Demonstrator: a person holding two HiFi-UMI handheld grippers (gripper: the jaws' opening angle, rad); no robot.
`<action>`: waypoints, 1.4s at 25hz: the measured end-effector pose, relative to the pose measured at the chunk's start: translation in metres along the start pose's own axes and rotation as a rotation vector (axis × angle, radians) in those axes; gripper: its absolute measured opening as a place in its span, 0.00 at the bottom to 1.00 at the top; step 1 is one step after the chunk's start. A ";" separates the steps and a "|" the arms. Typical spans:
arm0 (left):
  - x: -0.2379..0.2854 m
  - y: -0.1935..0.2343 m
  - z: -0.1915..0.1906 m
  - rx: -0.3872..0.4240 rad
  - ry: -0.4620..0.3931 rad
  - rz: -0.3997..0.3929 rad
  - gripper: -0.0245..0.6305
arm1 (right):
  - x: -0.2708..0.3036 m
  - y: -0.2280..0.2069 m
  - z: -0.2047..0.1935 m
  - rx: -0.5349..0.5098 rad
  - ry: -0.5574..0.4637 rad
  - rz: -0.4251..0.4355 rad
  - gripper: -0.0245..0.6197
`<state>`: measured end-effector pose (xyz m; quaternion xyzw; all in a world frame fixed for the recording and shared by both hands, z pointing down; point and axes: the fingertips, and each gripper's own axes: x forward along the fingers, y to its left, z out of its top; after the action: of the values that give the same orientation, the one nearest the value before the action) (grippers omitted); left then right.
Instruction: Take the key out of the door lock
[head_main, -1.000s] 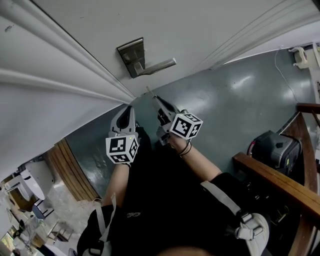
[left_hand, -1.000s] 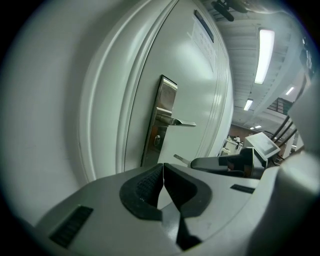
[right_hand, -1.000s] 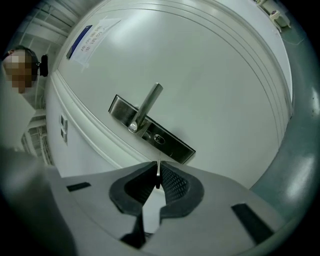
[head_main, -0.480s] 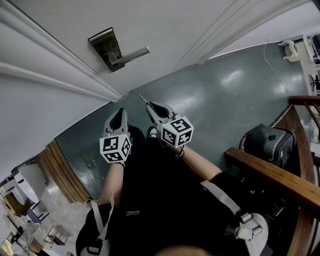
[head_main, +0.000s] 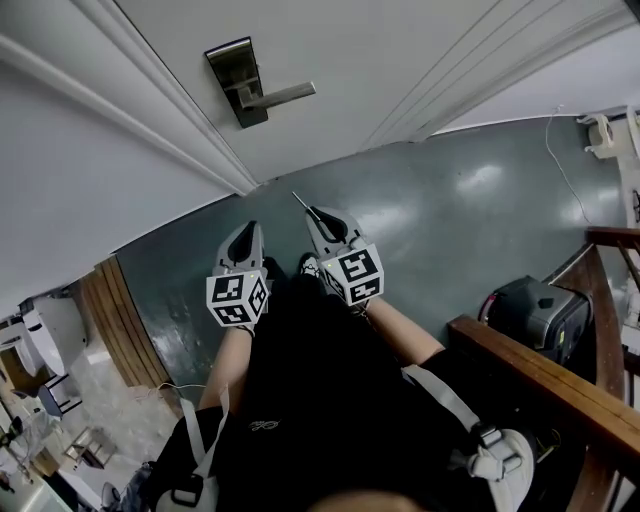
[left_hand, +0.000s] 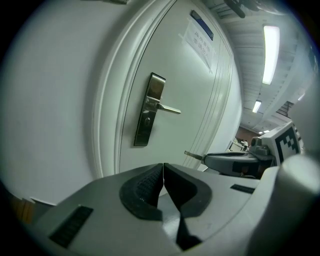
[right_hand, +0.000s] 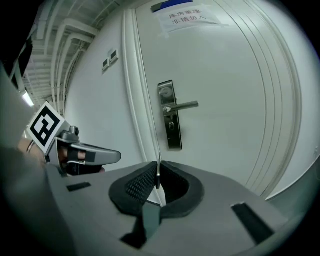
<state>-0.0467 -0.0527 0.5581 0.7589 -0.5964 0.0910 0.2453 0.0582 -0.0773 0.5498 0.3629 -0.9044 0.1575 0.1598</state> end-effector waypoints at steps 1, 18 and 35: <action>-0.005 0.001 0.004 -0.003 -0.013 0.004 0.07 | 0.001 0.003 0.003 -0.013 -0.004 0.001 0.09; -0.089 0.029 0.136 0.088 -0.309 -0.021 0.07 | 0.001 0.069 0.134 -0.213 -0.257 -0.108 0.09; -0.111 0.025 0.216 0.187 -0.484 -0.071 0.07 | -0.022 0.077 0.226 -0.270 -0.446 -0.209 0.09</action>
<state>-0.1343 -0.0651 0.3302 0.7985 -0.5996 -0.0469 0.0274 -0.0211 -0.1015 0.3251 0.4554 -0.8877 -0.0656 0.0194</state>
